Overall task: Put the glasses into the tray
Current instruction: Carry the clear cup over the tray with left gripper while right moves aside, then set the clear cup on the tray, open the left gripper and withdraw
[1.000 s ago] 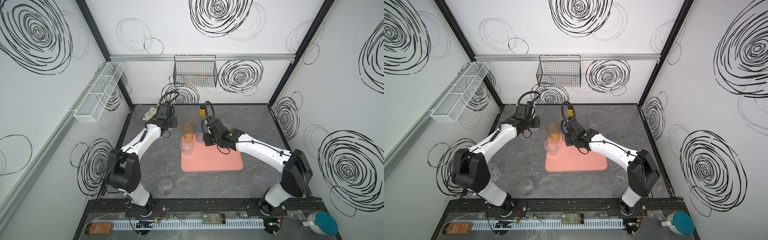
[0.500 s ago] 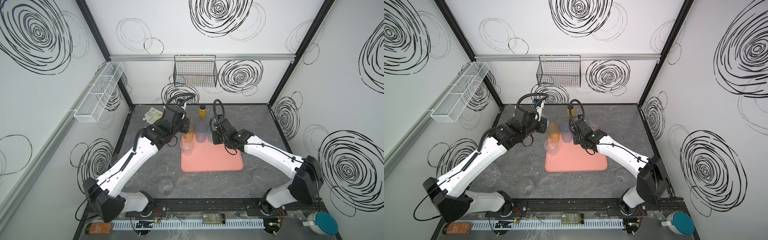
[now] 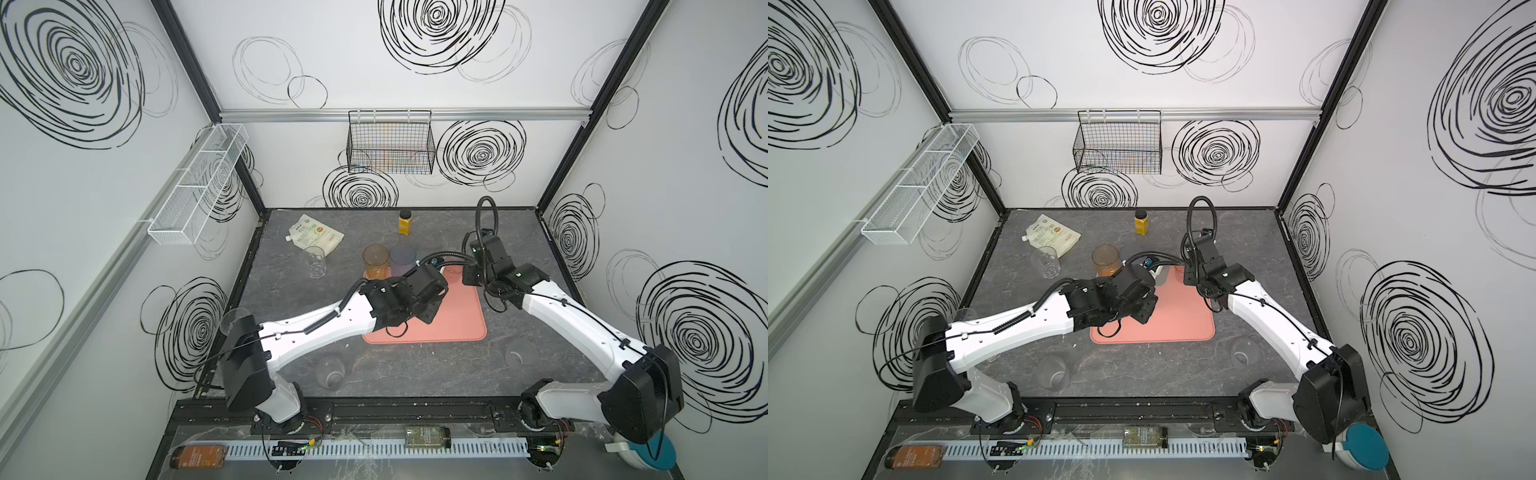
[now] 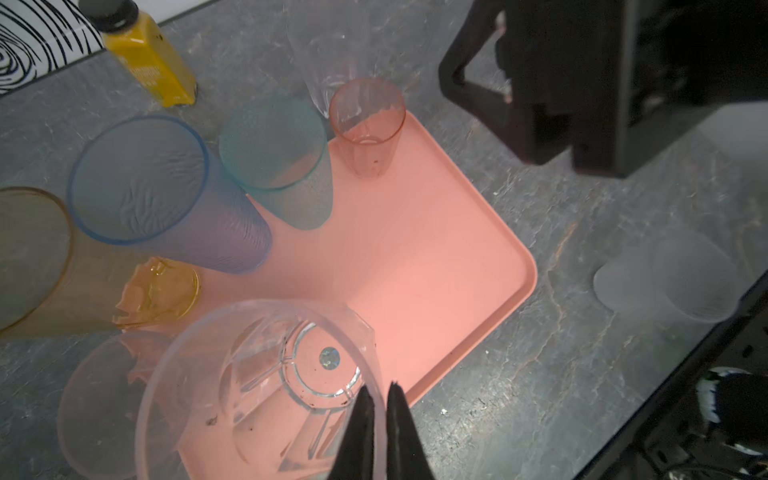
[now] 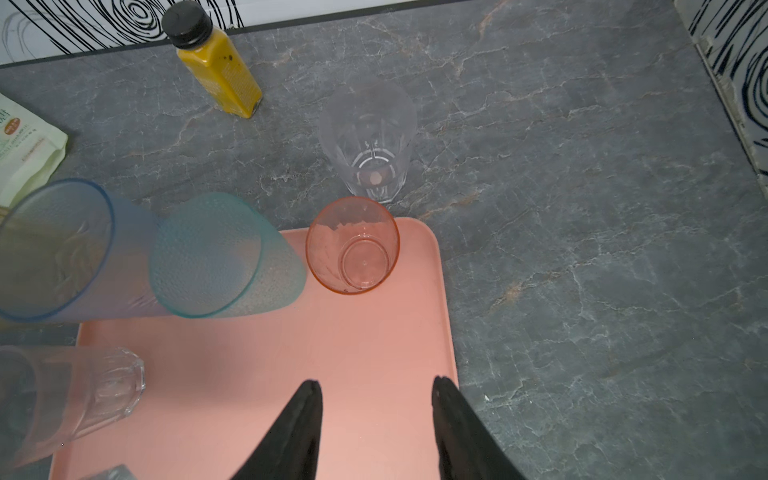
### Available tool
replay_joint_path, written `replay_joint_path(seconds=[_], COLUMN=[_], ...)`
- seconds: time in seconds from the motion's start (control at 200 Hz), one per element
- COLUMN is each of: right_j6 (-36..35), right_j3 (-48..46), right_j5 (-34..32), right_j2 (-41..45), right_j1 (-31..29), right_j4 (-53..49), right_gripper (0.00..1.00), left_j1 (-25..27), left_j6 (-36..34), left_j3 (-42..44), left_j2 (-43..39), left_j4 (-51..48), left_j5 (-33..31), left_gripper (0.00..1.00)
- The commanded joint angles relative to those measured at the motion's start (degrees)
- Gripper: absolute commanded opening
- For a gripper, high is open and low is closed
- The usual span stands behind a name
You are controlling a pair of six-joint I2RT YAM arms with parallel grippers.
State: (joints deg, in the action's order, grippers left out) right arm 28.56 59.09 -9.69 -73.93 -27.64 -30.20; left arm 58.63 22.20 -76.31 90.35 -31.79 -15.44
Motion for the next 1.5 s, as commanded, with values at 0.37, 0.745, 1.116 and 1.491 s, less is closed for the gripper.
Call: replay_joint_path(seconds=[0.37,0.745,1.116,1.491], right_j6=[-0.2,0.1,0.5,0.8], right_j3=[-3.8,-1.0,-1.1,-0.4], right_j5=[5.2,6.3,7.0,11.3], right_j2=[0.0,-4.6,-4.6,-5.1], right_j1=[0.5,0.8,0.8,0.8], right_j4=[2.8,0.6,1.2,2.9], right_gripper=[0.48,0.48,0.48,0.49], left_j1=[-5.4,-6.5,-6.6,-5.9], left_j6=[-1.8,-3.2,-4.6,-7.4], left_j3=[2.3,0.8,-3.1,-7.1], left_j2=[11.2,15.5,15.1,6.5], left_j4=[10.3,10.0,7.8,4.1], left_j5=[-1.4,-3.9,-4.6,-8.4], left_gripper=[0.0,0.02,0.27,0.5])
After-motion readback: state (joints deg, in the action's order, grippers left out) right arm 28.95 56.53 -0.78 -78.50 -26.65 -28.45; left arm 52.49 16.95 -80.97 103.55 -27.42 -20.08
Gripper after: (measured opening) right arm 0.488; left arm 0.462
